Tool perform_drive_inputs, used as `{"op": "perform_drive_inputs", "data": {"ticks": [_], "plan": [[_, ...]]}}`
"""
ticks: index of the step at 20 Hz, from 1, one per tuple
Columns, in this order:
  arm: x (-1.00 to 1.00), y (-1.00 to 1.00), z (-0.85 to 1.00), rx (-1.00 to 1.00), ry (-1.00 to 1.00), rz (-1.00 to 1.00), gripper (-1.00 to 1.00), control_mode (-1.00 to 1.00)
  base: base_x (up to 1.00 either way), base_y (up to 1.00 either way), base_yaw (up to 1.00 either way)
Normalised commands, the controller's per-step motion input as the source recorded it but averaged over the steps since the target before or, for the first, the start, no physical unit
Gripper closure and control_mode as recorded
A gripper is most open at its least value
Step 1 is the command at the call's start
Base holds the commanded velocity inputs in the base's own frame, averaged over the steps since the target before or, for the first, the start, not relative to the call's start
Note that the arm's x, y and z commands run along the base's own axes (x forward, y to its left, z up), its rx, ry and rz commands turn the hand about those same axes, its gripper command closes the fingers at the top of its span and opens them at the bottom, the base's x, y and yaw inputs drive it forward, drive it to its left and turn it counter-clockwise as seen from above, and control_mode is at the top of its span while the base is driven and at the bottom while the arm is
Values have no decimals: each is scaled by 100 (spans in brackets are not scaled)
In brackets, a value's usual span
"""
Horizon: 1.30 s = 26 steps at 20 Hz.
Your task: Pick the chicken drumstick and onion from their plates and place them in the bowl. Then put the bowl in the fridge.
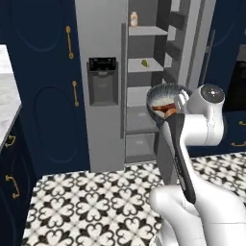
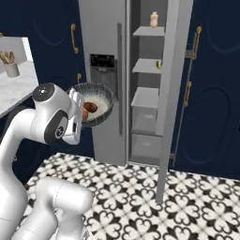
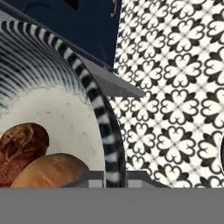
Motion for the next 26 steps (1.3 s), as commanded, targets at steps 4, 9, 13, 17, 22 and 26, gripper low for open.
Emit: {"op": "perform_drive_inputs", "data": {"ticks": [4, 9, 13, 17, 22, 26], "plan": [[0, 0, 0, 0, 0, 0, 100, 100, 100, 99, -52], [0, 0, 0, 0, 0, 0, 100, 100, 79, 42, -35], [0, 0, 0, 0, 0, 0, 100, 100, 96, -17, -13], [0, 0, 0, 0, 0, 0, 100, 100, 94, -14, -10], [0, 0, 0, 0, 0, 0, 100, 100, 21, -73, -11], [0, 0, 0, 0, 0, 0, 100, 100, 41, -17, -9]]}}
